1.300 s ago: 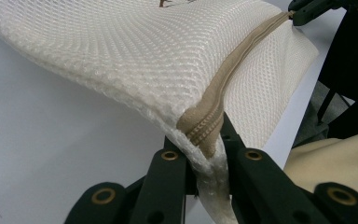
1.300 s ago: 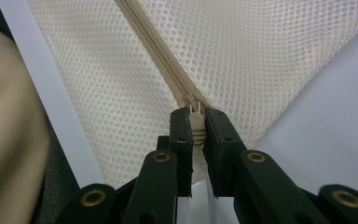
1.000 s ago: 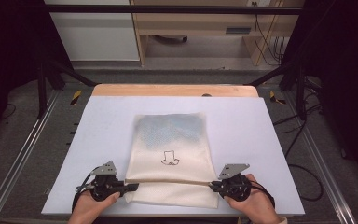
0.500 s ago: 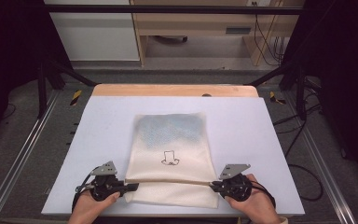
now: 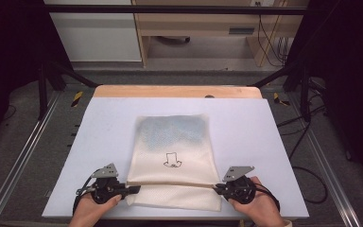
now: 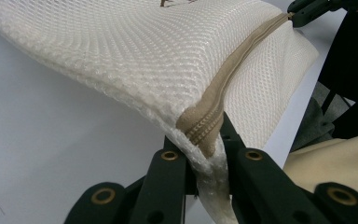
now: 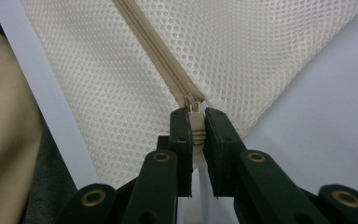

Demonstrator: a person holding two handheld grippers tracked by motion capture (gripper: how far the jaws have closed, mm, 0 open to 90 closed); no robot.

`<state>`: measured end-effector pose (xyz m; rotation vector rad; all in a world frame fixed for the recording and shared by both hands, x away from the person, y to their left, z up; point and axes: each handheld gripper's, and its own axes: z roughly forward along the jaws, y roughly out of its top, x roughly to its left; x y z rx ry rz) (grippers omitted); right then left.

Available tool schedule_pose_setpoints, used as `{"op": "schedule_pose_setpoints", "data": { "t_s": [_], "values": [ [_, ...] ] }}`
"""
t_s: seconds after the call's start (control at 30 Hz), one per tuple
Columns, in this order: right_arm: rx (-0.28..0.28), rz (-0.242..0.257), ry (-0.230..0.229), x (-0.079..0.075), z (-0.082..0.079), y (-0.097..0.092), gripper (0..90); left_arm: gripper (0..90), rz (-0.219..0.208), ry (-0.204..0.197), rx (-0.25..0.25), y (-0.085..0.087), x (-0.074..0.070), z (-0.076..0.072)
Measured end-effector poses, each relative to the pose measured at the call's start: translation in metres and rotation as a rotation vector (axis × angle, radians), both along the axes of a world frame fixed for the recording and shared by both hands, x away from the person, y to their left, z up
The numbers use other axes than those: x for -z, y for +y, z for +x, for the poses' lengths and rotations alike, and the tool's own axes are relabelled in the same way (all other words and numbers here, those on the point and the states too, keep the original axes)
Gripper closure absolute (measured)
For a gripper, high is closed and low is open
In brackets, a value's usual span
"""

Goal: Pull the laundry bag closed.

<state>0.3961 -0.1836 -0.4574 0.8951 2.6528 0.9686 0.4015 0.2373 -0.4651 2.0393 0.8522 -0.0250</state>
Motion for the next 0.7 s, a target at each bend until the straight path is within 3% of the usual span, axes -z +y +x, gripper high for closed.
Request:
{"op": "schedule_pose_setpoints", "data": {
  "t_s": [0.7],
  "values": [
    [0.005, -0.014, -0.001, 0.0009, -0.0004, 0.0030, 82.0, 81.8, 0.043, 0.002, -0.022, -0.0029, -0.0007, -0.0054]
  ]
}}
